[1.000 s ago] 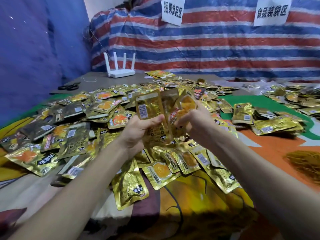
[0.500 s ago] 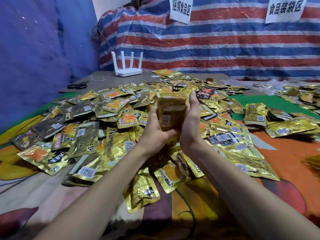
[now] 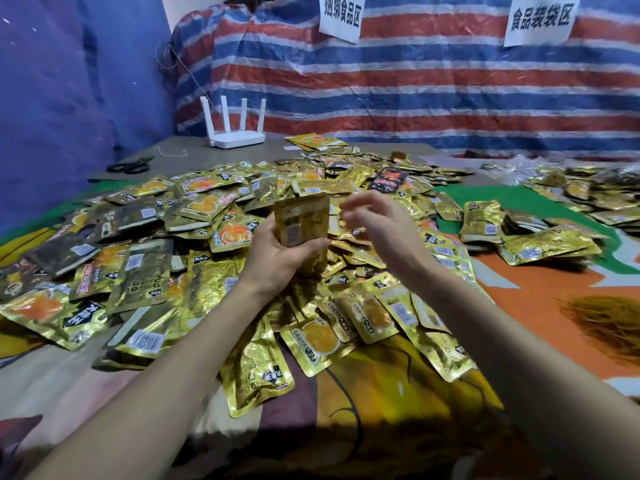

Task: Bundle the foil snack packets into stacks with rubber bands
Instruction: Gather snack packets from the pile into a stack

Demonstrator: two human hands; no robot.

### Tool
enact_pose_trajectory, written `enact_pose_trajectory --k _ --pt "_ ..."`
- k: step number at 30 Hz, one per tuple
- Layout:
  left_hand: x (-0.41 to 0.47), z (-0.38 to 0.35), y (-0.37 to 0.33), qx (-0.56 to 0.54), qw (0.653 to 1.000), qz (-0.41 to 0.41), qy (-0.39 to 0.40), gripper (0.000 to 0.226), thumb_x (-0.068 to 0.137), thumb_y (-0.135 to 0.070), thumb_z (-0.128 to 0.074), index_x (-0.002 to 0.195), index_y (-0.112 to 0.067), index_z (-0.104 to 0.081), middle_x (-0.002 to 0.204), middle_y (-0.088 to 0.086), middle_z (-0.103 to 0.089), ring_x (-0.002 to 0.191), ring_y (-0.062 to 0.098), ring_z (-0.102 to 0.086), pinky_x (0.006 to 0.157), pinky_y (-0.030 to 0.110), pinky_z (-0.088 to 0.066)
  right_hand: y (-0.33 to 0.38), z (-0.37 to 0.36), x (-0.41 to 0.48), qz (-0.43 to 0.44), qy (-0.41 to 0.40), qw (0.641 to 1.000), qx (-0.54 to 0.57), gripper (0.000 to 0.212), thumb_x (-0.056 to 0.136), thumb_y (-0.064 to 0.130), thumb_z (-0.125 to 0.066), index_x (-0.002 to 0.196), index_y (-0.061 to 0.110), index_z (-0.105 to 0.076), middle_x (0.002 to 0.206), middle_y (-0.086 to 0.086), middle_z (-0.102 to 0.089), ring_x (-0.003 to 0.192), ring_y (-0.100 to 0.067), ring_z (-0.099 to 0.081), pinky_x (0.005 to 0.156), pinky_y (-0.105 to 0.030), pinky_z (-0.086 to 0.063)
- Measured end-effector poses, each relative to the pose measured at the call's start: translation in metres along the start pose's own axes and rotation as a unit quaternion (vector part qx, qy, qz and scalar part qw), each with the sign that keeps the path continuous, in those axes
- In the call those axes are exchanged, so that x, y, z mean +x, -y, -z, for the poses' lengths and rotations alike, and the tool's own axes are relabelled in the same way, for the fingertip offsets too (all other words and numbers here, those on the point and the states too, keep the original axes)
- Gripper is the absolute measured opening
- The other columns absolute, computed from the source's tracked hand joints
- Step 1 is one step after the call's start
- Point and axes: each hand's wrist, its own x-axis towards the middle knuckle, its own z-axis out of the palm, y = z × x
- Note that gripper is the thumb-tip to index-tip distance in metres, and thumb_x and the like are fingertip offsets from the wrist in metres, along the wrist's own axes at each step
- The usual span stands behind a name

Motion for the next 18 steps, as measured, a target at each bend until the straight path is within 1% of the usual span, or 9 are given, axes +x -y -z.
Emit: enact_pose_trajectory --k 2,4,6,8,10,12,15,17,18 --pt "0.0 0.0 0.003 0.017 1.0 0.004 0.005 0.044 0.076 -0.011 -0.083 0.114 0.0 -0.064 0.095 -0.002 -0.071 0.083 0.001 -0.069 0.072 0.013 -0.052 -0.001 0.028 -0.009 0.023 0.124 0.981 -0.145 0.022 0.089 0.009 -0.07 0.106 0.022 -0.068 0.106 0.003 -0.069 0.096 -0.007 -0.064 0.081 -0.026 -0.047" --pt "0.0 0.0 0.005 0.019 1.0 0.009 0.011 0.045 0.077 -0.012 -0.083 0.116 -0.001 -0.064 0.095 -0.002 -0.071 0.084 0.002 -0.069 0.072 0.014 -0.052 -0.006 0.046 -0.019 -0.023 0.26 0.925 -0.275 0.04 0.083 0.023 -0.08 0.12 0.028 -0.067 0.119 0.013 -0.065 0.108 -0.002 -0.06 0.087 -0.028 -0.048" --pt "0.0 -0.001 0.005 0.015 1.0 0.008 0.014 0.045 0.078 -0.015 -0.082 0.117 -0.001 -0.063 0.096 -0.004 -0.071 0.085 0.002 -0.069 0.074 0.014 -0.052 -0.015 0.055 -0.027 -0.079 0.317 0.879 -0.348 0.06 0.077 0.033 -0.086 0.132 0.034 -0.06 0.133 0.014 -0.056 0.123 -0.007 -0.053 0.101 -0.031 -0.046" --pt "-0.001 -0.001 0.003 0.007 1.0 0.004 0.011 0.042 0.078 -0.013 -0.082 0.114 -0.002 -0.064 0.094 -0.005 -0.072 0.085 0.002 -0.07 0.073 0.014 -0.053 -0.023 0.056 -0.032 -0.079 0.299 0.874 -0.374 0.065 0.075 0.037 -0.087 0.133 0.034 -0.059 0.138 0.012 -0.051 0.127 -0.01 -0.046 0.106 -0.033 -0.041" --pt "-0.002 0.0 0.0 -0.018 1.0 0.008 0.002 0.032 0.076 -0.014 -0.082 0.104 -0.011 -0.069 0.088 -0.007 -0.075 0.084 0.006 -0.072 0.073 0.018 -0.056 -0.03 0.057 -0.032 -0.059 0.273 0.888 -0.364 0.059 0.072 0.036 -0.09 0.125 0.036 -0.062 0.132 0.011 -0.055 0.122 -0.011 -0.05 0.101 -0.033 -0.043" --pt "-0.003 0.003 -0.006 -0.072 0.997 0.034 -0.009 0.019 0.071 -0.019 -0.081 0.089 -0.022 -0.073 0.084 -0.008 -0.077 0.083 0.011 -0.074 0.072 0.025 -0.059 -0.033 0.058 -0.029 -0.062 0.254 0.9 -0.348 0.053 0.068 0.033 -0.093 0.108 0.04 -0.059 0.118 0.009 -0.06 0.108 -0.013 -0.057 0.088 -0.033 -0.05" --pt "-0.005 0.008 -0.009 -0.151 0.984 0.096 0.008 0.006 0.066 -0.022 -0.079 0.071 -0.025 -0.078 0.08 -0.005 -0.076 0.083 0.016 -0.074 0.073 0.039 -0.062 -0.037 0.057 -0.021 -0.055 0.184 0.943 -0.272 0.05 0.068 0.019 -0.093 0.094 0.032 -0.052 0.098 0.003 -0.062 0.086 -0.015 -0.06 0.065 -0.024 -0.047" --pt "-0.006 0.008 -0.012 -0.192 0.969 0.152 0.032 0.017 0.065 -0.019 -0.083 0.081 -0.019 -0.079 0.089 0.003 -0.077 0.094 0.025 -0.073 0.078 0.049 -0.061 -0.038 0.052 -0.014 -0.025 0.091 0.976 -0.196 0.041 0.072 0.014 -0.089 0.094 0.024 -0.057 0.092 -0.001 -0.066 0.079 -0.014 -0.065 0.06 -0.017 -0.048" --pt "-0.007 0.007 -0.014 -0.211 0.961 0.174 0.045 0.033 0.065 -0.014 -0.086 0.097 -0.009 -0.077 0.1 0.011 -0.076 0.101 0.031 -0.071 0.083 0.054 -0.059 -0.038 0.048 -0.011 -0.01 0.041 0.989 -0.144 0.033 0.076 0.013 -0.086 0.095 0.022 -0.061 0.091 -0.002 -0.068 0.075 -0.012 -0.067 0.058 -0.016 -0.05"
